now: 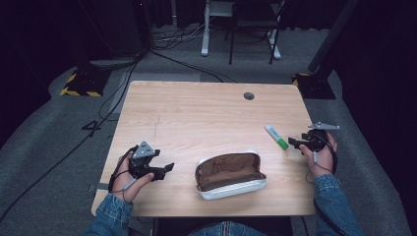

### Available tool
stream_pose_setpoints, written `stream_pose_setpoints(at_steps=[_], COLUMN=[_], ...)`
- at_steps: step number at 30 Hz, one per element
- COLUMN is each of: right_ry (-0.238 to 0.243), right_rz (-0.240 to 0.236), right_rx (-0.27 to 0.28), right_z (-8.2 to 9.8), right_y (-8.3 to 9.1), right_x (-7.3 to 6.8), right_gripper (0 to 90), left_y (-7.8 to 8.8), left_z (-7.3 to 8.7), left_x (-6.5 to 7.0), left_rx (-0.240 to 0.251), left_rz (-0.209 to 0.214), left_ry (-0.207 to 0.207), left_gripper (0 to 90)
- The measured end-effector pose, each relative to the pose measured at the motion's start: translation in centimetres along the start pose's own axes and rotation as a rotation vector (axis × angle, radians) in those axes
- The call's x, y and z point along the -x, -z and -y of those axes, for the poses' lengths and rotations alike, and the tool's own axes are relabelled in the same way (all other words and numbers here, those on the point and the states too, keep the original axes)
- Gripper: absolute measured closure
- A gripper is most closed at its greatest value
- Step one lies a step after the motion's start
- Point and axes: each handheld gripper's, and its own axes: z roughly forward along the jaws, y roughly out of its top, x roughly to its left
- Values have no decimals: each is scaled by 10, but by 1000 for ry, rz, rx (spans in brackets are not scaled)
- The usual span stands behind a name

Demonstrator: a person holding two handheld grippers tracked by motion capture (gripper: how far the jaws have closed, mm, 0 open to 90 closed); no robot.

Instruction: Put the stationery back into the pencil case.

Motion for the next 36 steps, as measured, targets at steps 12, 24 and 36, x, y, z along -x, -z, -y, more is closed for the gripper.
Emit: stream_pose_setpoints(at_steps=[12, 24, 36], right_ry=[28, 82, 148], right_rz=[-44, -73, -47], right_rx=[-45, -202, -224], right_z=[-20, -35, -38], right_y=[7, -11, -35], right_x=[-17, -41, -49], right_gripper=[436, 559, 584], left_y=[7, 11, 12], left_z=[22, 46, 60], left_x=[-15, -21, -26], left_rx=[-53, -131, -136], left_rz=[-89, -165, -211], left_ry=[88, 107, 108], left_gripper=[205, 194, 183])
